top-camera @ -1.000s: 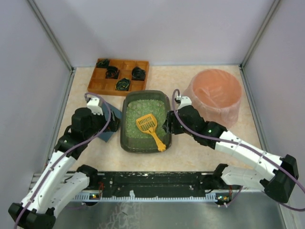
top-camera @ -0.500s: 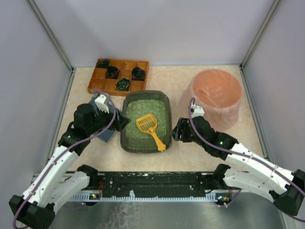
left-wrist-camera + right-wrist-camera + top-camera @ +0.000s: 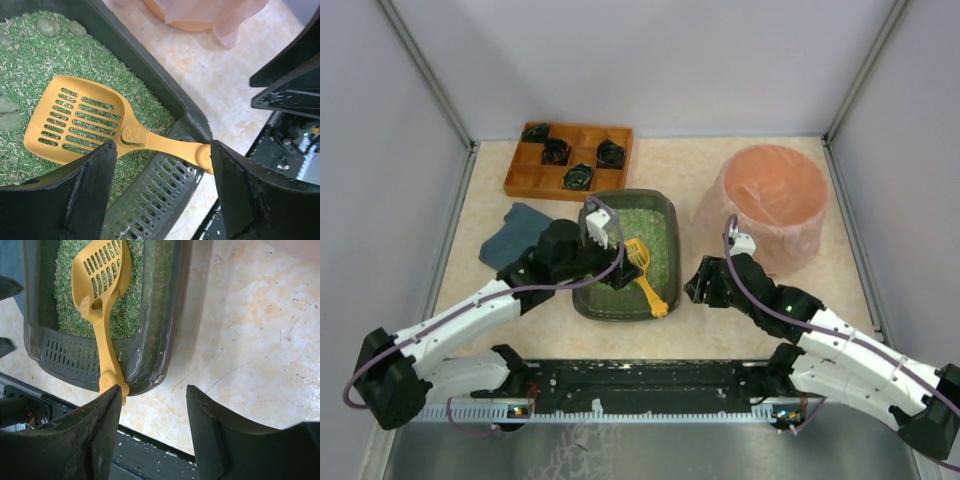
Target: Clean the litter box
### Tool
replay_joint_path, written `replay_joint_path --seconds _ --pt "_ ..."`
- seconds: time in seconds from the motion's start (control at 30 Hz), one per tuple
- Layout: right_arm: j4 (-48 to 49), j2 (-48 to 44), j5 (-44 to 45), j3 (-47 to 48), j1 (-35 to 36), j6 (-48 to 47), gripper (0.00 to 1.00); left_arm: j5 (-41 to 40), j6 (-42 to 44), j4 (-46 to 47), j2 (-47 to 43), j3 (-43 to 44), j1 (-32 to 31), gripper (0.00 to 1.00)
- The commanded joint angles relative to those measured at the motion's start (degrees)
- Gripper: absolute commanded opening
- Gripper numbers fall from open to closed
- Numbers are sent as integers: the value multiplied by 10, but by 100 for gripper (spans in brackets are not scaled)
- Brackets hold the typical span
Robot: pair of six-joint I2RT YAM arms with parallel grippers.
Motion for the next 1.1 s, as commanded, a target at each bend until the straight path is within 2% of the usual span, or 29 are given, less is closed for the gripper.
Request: replay_joint_path --seconds 0.0,0.2,0.7,0.9,1.07 --pt "18 11 -12 -7 5 3 55 -31 45 54 49 -16 -13 81" --pt "31 24 -34 -17 6 1 55 7 72 84 113 -11 -13 78" --pt "7 -8 -29 -21 6 4 55 -1 114 64 191 23 -13 65" --pt "2 -10 -29 -25 5 5 55 2 121 63 207 34 -14 55" --pt "1 -11 -29 -25 5 5 55 8 119 60 209 31 -13 38"
